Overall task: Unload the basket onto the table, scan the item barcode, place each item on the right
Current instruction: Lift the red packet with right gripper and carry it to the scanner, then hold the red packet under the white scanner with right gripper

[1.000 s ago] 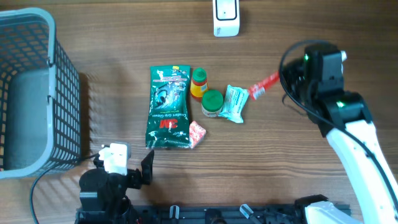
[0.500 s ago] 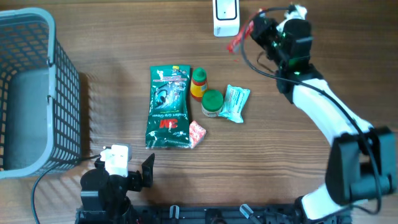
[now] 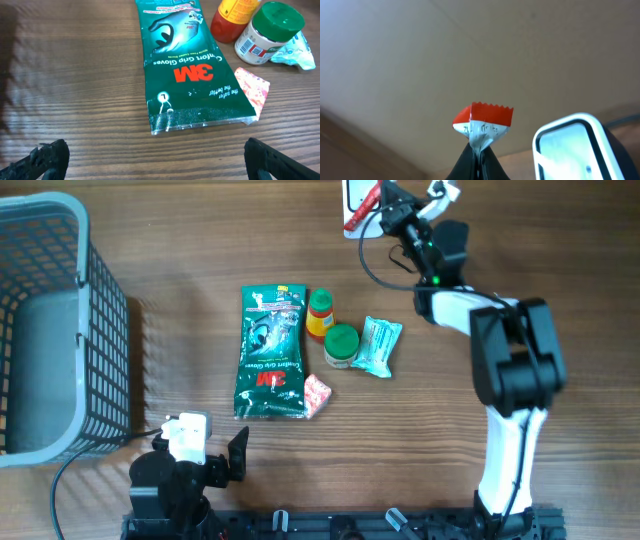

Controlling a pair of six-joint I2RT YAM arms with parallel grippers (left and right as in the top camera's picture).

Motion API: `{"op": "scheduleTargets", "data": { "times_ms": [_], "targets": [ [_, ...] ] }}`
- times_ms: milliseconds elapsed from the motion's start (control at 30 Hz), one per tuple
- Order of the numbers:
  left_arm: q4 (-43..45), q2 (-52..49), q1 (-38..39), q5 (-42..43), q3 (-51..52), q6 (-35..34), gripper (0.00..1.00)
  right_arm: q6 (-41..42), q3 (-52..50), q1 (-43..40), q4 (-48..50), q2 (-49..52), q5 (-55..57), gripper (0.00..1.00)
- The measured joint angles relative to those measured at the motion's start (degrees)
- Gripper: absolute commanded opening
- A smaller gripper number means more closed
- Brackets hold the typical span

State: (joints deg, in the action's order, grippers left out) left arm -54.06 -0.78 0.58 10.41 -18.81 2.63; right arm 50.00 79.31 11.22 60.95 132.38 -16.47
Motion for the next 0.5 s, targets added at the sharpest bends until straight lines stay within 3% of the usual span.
{"op": "scheduleTargets", "data": {
  "times_ms": [267,500],
  "targets": [
    [-0.02,-0.02,0.00,0.00,0.00,0.00,1.00,0.44,18.43,-1.11,-5.51,6.99,-0.70,0.04],
    [0.00,-0.02,0.00,0.00,0.00,0.00,1.00,5.53,25.77,-3.85,-4.61,13.27,-1.75,0.04]
  ]
}}
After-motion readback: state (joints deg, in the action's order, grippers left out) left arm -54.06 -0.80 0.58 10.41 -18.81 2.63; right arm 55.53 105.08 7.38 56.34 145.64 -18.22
